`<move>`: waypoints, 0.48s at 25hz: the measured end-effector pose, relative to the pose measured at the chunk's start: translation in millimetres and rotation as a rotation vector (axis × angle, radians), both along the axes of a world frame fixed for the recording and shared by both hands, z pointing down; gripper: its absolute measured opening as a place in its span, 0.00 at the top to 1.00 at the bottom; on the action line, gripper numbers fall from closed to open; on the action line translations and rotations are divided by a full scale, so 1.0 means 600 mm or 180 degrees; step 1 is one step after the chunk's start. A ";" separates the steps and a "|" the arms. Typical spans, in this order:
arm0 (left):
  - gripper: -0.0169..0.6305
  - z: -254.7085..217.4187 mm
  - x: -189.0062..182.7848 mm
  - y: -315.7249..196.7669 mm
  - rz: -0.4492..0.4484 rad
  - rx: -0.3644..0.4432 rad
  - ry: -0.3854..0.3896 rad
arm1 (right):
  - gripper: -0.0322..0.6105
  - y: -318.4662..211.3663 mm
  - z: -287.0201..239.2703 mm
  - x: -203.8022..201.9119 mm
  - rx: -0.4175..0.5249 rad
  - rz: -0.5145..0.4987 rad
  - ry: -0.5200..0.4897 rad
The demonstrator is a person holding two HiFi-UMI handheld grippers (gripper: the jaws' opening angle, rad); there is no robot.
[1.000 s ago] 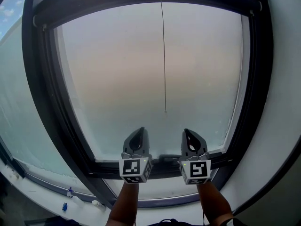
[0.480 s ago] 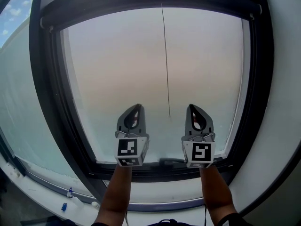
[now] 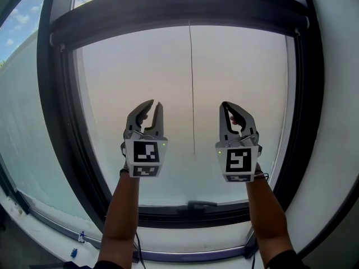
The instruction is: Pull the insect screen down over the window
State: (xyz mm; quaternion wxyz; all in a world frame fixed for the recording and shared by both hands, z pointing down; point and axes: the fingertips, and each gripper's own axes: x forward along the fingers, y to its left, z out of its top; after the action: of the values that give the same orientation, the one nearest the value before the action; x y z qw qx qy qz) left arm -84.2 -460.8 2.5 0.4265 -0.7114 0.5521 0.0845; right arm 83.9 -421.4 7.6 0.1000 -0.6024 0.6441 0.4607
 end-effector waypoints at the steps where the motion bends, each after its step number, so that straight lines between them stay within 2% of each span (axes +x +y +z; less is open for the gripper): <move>1: 0.91 -0.010 0.005 -0.002 -0.0083 0.0045 -0.0075 | 0.95 0.002 -0.014 -0.001 0.0046 0.0026 0.0042; 5: 0.88 -0.054 0.016 -0.002 -0.0463 0.0240 -0.0373 | 0.95 -0.002 -0.064 -0.006 0.0177 0.0171 0.0254; 9: 0.85 -0.104 0.028 0.005 -0.0771 0.0400 -0.0638 | 0.95 -0.002 -0.109 -0.007 0.0340 0.0606 0.0688; 12: 0.82 -0.132 0.034 0.010 -0.0934 0.0492 -0.0803 | 0.94 -0.004 -0.129 -0.007 0.0353 0.0810 0.0928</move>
State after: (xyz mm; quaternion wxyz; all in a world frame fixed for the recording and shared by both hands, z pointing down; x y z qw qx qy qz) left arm -63.6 -455.0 -76.6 0.5533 -0.5935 0.5839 -0.0261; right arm 79.8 -424.0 -70.1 -0.0203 -0.5994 0.5441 0.5867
